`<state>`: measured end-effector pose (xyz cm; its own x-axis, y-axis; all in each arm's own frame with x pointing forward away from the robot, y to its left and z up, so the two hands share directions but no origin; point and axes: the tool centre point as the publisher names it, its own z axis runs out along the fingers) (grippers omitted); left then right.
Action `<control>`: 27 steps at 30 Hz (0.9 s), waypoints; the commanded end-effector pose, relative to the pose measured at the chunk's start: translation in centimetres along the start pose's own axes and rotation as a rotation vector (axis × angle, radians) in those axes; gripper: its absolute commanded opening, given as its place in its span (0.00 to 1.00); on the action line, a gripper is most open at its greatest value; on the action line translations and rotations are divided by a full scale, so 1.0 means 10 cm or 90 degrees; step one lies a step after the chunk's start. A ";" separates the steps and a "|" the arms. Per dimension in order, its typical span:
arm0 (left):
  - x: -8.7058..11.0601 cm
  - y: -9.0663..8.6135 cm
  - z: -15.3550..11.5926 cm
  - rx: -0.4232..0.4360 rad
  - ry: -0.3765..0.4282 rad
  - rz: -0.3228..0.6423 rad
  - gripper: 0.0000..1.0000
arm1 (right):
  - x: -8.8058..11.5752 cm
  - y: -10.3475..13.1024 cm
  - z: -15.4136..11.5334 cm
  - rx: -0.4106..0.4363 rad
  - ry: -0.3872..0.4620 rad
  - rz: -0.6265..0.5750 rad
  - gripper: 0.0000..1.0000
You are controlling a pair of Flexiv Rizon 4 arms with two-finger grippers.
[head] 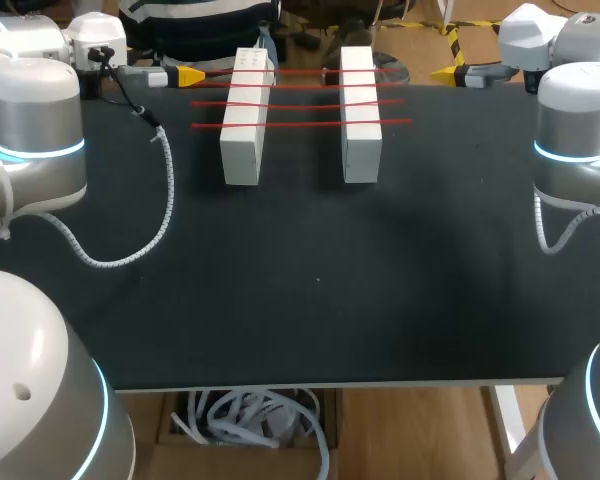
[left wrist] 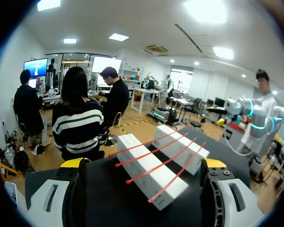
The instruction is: Grab the tape and strap the tape.
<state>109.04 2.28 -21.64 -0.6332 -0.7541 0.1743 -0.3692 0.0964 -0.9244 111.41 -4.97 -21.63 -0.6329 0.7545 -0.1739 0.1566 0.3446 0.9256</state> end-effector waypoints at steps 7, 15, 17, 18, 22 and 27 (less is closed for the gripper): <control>0.00 0.01 0.01 0.004 -0.001 0.001 1.00 | 0.00 0.00 0.00 0.001 0.000 0.000 1.00; 0.00 0.01 0.01 0.004 -0.001 0.001 1.00 | 0.00 0.00 0.00 0.001 0.000 0.000 1.00; 0.01 0.06 0.01 0.009 0.025 0.014 1.00 | 0.00 0.00 0.00 0.001 0.000 0.000 1.00; 0.01 0.09 0.01 0.009 0.033 0.022 1.00 | 0.00 0.00 0.00 0.001 0.000 0.000 1.00; 0.00 0.23 0.00 0.015 0.134 0.053 1.00 | 0.00 0.00 0.00 0.001 0.000 0.000 1.00; -0.01 0.45 -0.01 0.008 0.194 0.120 1.00 | 0.00 0.00 0.00 0.001 0.000 0.000 1.00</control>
<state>107.32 1.75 -24.77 -0.8023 -0.5888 0.0981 -0.2589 0.1951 -0.9460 111.41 -4.97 -21.63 -0.6328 0.7545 -0.1740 0.1565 0.3447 0.9256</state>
